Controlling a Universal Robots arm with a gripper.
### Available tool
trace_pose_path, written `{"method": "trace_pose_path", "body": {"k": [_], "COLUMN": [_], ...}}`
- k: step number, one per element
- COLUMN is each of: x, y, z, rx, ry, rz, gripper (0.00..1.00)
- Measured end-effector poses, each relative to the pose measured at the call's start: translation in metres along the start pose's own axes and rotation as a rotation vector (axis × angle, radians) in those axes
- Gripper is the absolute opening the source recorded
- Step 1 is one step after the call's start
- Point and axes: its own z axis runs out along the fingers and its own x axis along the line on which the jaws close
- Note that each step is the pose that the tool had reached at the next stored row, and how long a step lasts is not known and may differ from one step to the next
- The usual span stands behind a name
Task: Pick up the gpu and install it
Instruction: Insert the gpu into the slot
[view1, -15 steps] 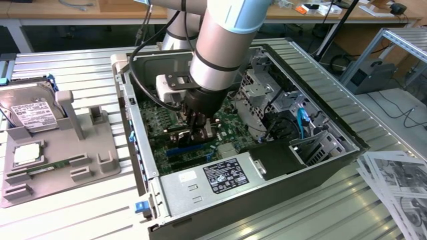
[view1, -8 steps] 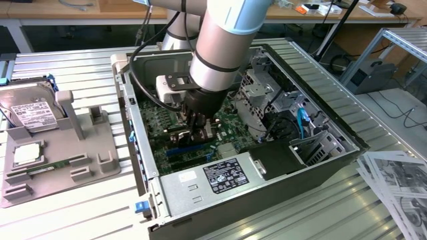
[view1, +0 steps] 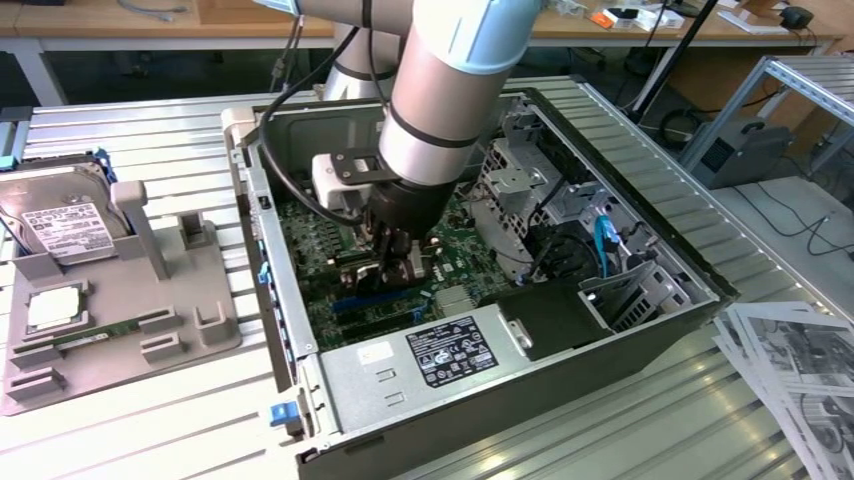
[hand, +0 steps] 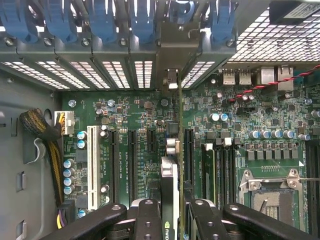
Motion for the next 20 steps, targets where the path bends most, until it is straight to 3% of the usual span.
{"method": "trace_pose_path", "body": {"k": [20], "x": [0.0005], "y": [-0.0009], "z": [0.0088], "rx": [-0.0003], "ry": [0.0006], "rz": [0.0], "gripper": [0.27]}}
